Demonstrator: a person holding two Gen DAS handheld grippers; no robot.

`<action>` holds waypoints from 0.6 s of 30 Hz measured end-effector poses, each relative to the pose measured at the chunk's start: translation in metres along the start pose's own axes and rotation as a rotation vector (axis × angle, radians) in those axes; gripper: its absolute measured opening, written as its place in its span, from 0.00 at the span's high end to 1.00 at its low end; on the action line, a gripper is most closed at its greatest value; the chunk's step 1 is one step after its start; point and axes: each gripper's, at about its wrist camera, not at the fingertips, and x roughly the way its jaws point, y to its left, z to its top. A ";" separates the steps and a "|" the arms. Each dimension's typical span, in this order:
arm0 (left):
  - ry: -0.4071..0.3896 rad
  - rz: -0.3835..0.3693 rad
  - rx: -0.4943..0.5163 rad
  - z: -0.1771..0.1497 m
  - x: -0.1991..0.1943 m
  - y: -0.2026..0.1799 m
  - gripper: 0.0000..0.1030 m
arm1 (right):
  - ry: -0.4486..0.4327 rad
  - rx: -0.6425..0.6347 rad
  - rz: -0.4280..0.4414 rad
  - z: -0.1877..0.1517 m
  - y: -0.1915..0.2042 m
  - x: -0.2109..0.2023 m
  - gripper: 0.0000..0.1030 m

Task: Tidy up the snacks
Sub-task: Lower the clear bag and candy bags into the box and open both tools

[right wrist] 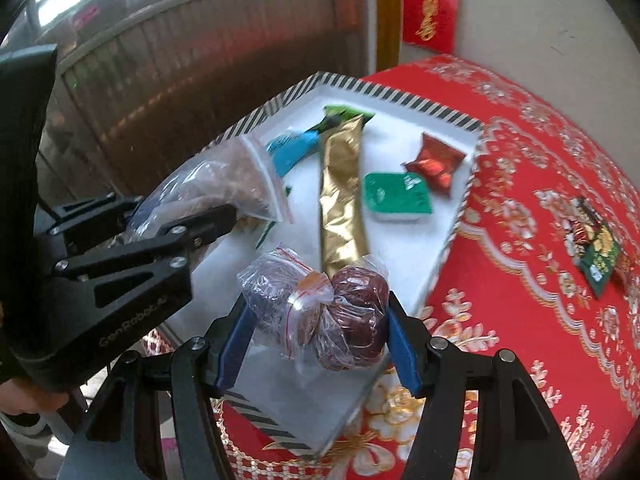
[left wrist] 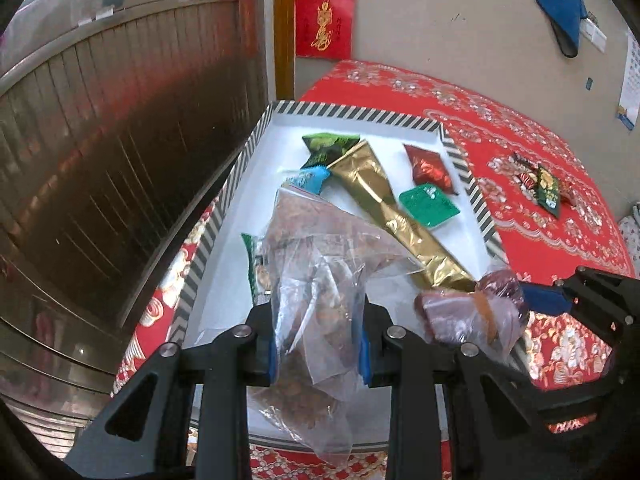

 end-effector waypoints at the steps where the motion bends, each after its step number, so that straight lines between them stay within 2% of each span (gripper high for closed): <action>1: 0.003 0.003 -0.003 -0.001 0.002 0.001 0.70 | 0.009 -0.006 0.000 -0.001 0.002 0.002 0.39; 6: -0.005 0.026 0.009 -0.005 0.006 -0.002 0.70 | 0.032 -0.015 0.006 -0.006 0.004 0.008 0.39; 10: -0.008 0.034 0.010 -0.006 0.009 -0.003 0.65 | 0.012 -0.014 0.014 -0.008 0.003 0.002 0.38; 12: -0.002 0.037 0.006 -0.007 0.012 -0.004 0.57 | 0.008 -0.021 0.001 -0.008 0.002 0.000 0.34; 14: -0.001 0.036 -0.002 -0.007 0.013 -0.004 0.41 | -0.003 -0.019 0.000 -0.009 0.000 -0.004 0.32; 18: -0.035 0.049 -0.001 -0.005 0.006 -0.007 0.25 | -0.034 -0.021 0.006 -0.013 -0.006 -0.017 0.32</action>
